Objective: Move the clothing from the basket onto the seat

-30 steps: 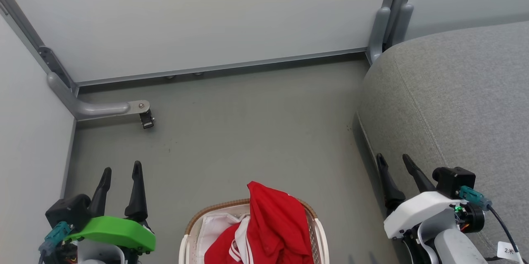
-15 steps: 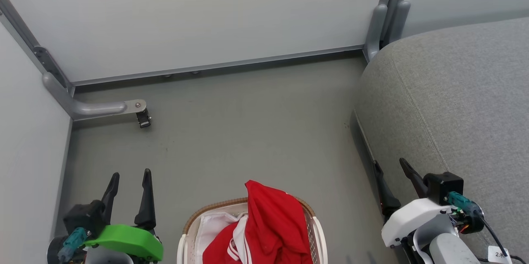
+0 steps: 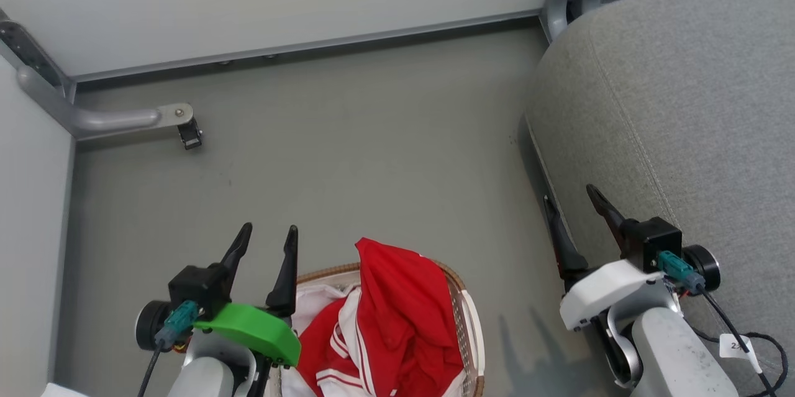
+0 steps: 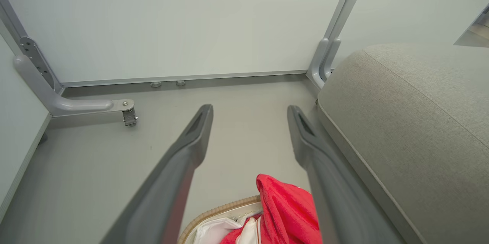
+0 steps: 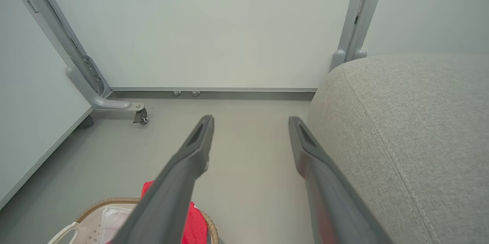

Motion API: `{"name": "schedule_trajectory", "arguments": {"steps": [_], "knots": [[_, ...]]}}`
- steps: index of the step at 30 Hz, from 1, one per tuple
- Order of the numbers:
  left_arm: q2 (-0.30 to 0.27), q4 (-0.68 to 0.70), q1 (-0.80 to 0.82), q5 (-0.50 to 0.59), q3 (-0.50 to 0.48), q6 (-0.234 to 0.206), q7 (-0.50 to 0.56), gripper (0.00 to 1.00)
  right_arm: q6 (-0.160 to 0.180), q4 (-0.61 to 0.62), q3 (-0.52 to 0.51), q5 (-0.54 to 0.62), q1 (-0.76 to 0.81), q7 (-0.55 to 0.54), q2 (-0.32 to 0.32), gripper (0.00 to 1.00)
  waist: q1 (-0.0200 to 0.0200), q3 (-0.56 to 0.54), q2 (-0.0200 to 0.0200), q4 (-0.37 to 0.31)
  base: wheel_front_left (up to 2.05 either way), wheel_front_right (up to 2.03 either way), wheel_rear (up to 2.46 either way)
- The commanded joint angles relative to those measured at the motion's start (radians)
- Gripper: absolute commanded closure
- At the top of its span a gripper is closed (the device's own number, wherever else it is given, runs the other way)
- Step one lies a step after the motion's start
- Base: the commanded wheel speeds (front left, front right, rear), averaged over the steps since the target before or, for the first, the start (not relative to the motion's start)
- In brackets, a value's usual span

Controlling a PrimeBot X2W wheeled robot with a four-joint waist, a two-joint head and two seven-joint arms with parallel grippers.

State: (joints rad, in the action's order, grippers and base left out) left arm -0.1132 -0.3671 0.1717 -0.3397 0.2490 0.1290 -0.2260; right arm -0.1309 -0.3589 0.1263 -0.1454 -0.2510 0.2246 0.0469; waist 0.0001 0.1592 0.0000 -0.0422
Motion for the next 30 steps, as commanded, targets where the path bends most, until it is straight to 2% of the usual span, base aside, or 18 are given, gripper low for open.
{"name": "schedule_trajectory", "arguments": {"steps": [1,6,13,20,30], "knots": [[-0.017,-0.01,0.05,-0.001,0.031,0.002,-0.009,0.0,0.0,0.014,0.005,0.022,-0.035,0.011,0.005,0.0,-0.0001,0.093,0.0,-0.033,0.0,0.0,0.0],[-0.043,-0.081,0.143,-0.035,0.142,0.003,-0.018,0.0,0.0,0.052,0.029,0.052,-0.097,0.02,0.005,0.0,-0.0001,0.213,0.0,-0.077,0.0,0.0,0.0],[-0.099,-0.266,0.297,-0.091,0.319,0.003,-0.031,0.0,0.0,0.128,0.043,0.088,-0.178,0.033,0.005,0.0,-0.0001,0.398,0.0,-0.126,0.0,0.0,0.0],[-0.142,-0.406,0.401,-0.134,0.453,0.003,-0.04,0.0,0.0,0.197,0.062,0.11,-0.225,0.042,0.005,0.0,-0.0001,0.558,0.0,-0.17,0.0,0.0,0.0],[-0.161,-0.484,0.515,-0.251,0.591,0.003,-0.038,0.0,0.0,0.245,0.065,0.093,-0.258,0.041,0.005,0.0,-0.0001,0.692,0.0,-0.186,0.0,0.0,0.0]]}}
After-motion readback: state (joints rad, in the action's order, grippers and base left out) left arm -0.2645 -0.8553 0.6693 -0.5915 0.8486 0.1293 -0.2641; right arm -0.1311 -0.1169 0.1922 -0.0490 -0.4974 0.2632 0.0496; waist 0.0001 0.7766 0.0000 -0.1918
